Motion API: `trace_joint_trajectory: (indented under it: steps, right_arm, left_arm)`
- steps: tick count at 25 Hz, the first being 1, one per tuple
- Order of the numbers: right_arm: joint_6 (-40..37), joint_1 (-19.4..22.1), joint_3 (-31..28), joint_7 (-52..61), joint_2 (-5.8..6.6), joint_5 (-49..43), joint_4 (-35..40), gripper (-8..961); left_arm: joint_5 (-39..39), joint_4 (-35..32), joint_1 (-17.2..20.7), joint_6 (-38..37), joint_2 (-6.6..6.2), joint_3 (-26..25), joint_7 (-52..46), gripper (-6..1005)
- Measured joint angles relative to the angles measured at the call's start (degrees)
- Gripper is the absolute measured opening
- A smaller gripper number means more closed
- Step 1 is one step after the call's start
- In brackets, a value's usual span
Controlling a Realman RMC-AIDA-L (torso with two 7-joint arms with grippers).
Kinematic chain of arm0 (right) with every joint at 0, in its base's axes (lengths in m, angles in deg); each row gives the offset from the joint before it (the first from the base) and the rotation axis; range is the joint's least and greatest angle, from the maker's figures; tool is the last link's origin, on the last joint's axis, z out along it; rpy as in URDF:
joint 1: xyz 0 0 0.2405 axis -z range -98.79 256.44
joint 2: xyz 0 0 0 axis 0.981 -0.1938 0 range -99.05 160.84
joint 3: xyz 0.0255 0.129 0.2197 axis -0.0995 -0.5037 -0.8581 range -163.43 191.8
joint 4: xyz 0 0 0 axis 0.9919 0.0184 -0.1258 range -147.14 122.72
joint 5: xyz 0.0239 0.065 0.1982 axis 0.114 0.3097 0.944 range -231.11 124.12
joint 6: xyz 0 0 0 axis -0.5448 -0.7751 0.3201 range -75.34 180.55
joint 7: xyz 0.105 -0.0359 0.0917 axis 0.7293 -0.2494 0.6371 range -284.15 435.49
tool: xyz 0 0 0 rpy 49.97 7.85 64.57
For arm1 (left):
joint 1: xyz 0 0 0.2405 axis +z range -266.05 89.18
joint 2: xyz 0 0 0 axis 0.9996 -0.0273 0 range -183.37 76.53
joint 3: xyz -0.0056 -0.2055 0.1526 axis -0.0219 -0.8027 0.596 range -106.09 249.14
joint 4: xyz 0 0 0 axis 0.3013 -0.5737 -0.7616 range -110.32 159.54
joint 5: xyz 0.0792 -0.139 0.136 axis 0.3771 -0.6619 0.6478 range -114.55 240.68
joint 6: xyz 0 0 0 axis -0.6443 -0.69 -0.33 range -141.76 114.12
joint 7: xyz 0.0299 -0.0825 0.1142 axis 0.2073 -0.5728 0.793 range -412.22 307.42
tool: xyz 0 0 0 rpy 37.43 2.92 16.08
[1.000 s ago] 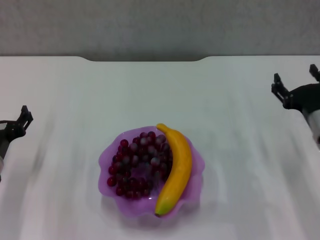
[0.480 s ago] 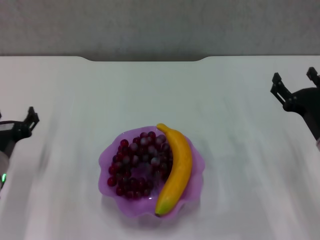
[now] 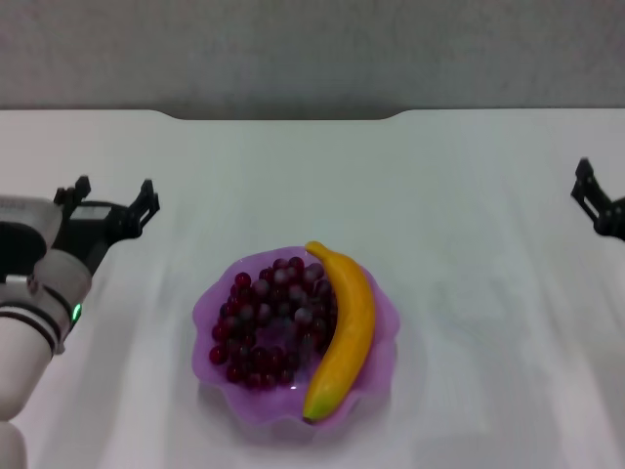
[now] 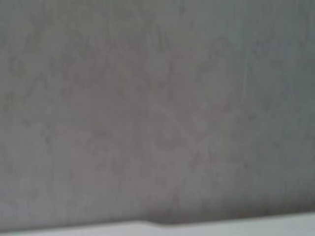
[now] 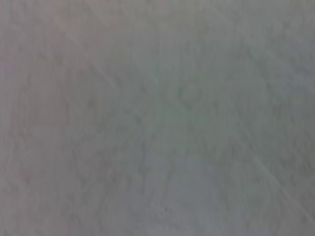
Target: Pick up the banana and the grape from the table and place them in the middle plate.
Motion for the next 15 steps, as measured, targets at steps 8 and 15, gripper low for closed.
trace_joint_trajectory:
  steps: [8, 15]
  right_arm:
    - [6.8, 0.33, 1.12, -0.02, -0.04, -0.24, 0.04, 897]
    - [6.19, 1.12, -0.43, 0.5, -0.05, 1.48, 0.3, 892]
  left_arm:
    - [-0.39, 1.86, 4.11, 0.29, 0.17, 0.22, -0.04, 880]
    - [-3.45, 5.98, 4.31, 7.69, 0.16, 0.35, -0.07, 880]
